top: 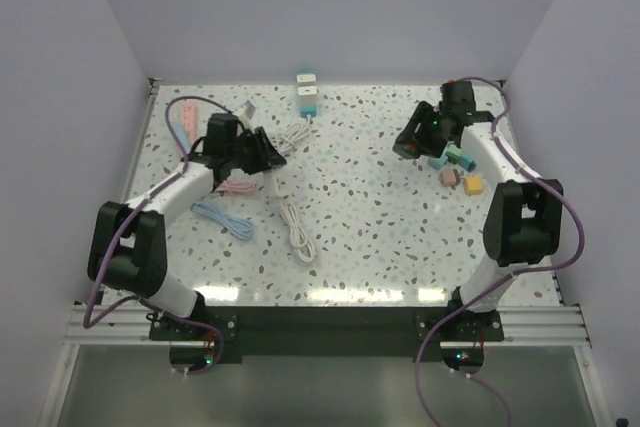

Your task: Pull the plug off the socket

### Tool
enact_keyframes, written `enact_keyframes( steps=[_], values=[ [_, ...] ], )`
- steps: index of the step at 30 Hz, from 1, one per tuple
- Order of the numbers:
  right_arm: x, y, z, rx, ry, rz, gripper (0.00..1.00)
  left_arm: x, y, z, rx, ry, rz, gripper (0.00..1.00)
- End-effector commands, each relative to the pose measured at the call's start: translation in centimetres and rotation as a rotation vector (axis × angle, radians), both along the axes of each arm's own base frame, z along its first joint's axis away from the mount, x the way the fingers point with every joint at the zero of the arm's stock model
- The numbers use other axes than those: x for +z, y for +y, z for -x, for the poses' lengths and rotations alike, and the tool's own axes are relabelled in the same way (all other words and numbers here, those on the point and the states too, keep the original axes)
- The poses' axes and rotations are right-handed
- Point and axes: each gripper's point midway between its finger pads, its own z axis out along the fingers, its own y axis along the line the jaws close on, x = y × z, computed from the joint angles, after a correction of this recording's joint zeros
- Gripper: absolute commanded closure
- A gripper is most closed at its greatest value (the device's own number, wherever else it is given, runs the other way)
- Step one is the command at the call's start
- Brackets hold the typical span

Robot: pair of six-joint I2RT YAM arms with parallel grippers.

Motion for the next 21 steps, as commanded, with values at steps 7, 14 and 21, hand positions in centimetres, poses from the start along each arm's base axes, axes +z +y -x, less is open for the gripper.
enact_keyframes(
  steps=[7,14,21],
  values=[
    [-0.5,-12.1,-10.2,-0.513,-0.114,0.056,1.00,3.7,16.8,-3.7,0.304,-0.025,-0.093,1.00],
    [-2.3,-14.7,-13.7,-0.594,-0.086,0.052,1.00,-0.7,23.2,-3.5,0.414,0.095,-0.156,1.00],
    [-5.4,-15.8,-13.9,-0.597,-0.014,0.069,1.00,-3.3,26.9,-4.5,0.467,0.153,-0.282,1.00]
  ],
)
